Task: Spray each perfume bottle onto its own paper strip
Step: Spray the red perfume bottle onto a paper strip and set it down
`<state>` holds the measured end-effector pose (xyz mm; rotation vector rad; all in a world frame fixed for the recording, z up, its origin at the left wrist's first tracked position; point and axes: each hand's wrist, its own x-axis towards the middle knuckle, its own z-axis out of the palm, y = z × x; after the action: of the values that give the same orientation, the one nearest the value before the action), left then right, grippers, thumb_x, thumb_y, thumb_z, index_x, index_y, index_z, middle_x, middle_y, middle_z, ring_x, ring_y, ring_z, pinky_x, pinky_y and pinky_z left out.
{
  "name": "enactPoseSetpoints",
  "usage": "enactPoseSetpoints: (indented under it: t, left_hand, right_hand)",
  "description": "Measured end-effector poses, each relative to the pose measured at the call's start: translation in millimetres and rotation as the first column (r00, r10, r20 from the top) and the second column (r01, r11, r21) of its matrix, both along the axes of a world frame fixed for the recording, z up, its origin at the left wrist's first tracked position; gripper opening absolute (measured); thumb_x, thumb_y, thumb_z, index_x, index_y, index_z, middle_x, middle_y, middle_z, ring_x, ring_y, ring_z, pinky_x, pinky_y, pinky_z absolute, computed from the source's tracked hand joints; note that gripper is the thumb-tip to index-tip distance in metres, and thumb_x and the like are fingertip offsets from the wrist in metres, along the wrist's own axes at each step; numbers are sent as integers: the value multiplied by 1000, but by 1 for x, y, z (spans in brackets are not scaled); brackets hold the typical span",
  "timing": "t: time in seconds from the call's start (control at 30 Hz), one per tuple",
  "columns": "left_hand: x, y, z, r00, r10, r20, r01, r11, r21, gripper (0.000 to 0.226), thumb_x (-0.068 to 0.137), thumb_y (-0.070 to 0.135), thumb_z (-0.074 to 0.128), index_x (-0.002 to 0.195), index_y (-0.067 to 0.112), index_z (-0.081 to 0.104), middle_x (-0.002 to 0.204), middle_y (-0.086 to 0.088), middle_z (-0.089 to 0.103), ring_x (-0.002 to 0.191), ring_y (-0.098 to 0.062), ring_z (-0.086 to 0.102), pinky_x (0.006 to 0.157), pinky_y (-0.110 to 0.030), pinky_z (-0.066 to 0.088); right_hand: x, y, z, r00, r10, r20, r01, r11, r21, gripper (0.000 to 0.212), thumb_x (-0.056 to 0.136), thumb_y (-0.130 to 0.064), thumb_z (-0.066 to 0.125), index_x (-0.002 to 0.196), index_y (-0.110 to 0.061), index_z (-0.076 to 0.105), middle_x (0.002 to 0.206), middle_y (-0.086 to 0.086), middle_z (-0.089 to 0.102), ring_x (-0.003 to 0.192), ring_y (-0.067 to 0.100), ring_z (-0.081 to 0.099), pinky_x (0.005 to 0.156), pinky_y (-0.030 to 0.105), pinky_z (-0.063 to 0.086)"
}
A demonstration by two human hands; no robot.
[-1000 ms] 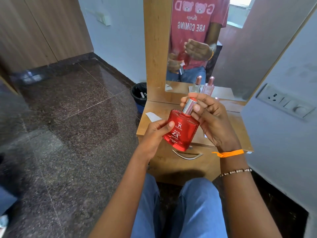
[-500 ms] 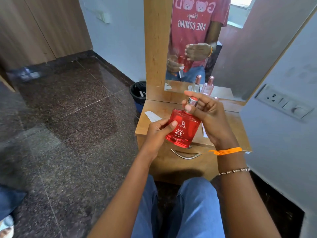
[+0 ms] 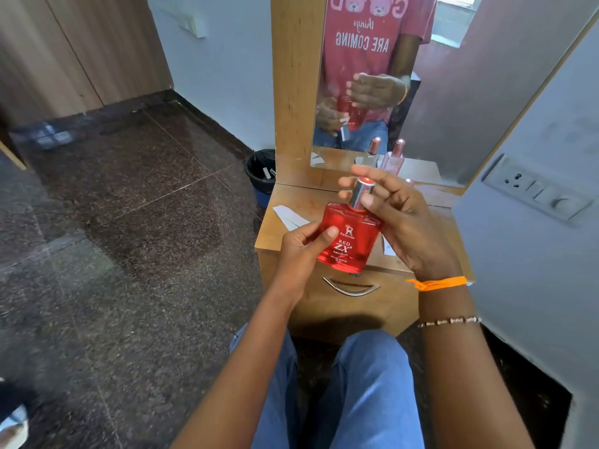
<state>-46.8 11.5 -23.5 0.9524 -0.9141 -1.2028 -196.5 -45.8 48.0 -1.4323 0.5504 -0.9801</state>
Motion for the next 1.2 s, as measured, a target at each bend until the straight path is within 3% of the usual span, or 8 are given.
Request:
enactPoseSetpoints:
  t: [0.1,0.2,0.43,0.6,0.73,0.9,1.07,1.2]
  left_hand:
    - [-6,-2,1,993,106,58,-104,994,-33,17,81,24,68,97,20,71,89,-2,73,84,-10,66,73,-22,53]
    - [-8,-3,0,987,129,100,-126,991,-40,16,80,28,68,96,27,72,89,3,74,87,-11,69,73,-21,54]
    - [10,-11,4,995,-3,99,2,1000,7,21,82,28,65,101,21,71,87,3,76,83,-8,69,69,-17,52]
    - [18,-11,-1,985,-169,14,168,982,82,51,64,54,76,98,16,72,90,1,74,86,-12,67,81,-27,51]
    - [17,-6,-9,981,-187,-45,191,976,103,57,58,57,78,98,16,73,93,-2,73,90,-13,66,84,-29,49]
    - [13,-7,-5,993,-117,-22,119,989,87,50,62,55,76,99,21,73,94,-1,74,90,-12,67,81,-24,53]
    - [7,-7,4,998,-68,0,68,997,43,32,76,40,69,100,19,73,97,-2,74,96,-16,67,84,-27,53]
    - [9,-7,12,995,-59,86,56,998,37,34,75,38,67,103,18,71,93,0,75,91,-14,69,75,-23,54]
  right_hand:
    - [19,12,-6,892,-445,-73,442,895,-57,23,76,-10,75,97,-9,67,82,6,68,77,14,63,72,32,55]
    - [30,16,-8,790,-608,-77,599,793,-110,16,74,-13,78,74,-21,64,63,-7,61,61,5,55,65,32,51]
    - [20,3,-5,918,-395,-35,390,915,-99,14,82,-6,69,94,-15,68,56,-14,56,58,2,51,60,17,48]
    - [7,-9,0,991,-127,29,129,990,-49,30,90,-7,56,119,-12,58,89,1,74,92,18,69,83,28,54]
    - [-6,-15,7,994,-45,101,48,998,-35,30,93,-8,47,121,-17,50,91,1,69,94,20,66,95,33,49]
    - [2,7,-13,970,-235,61,235,972,14,10,81,-12,54,88,-18,50,85,2,47,77,11,50,78,35,48]
    - [19,32,-36,885,-459,-85,419,861,-290,51,74,-16,77,113,-33,50,109,-10,52,105,17,58,82,33,56]
    - [16,30,-32,884,-466,17,446,834,-325,62,70,-6,80,118,-32,52,109,-14,56,99,-6,59,76,10,52]
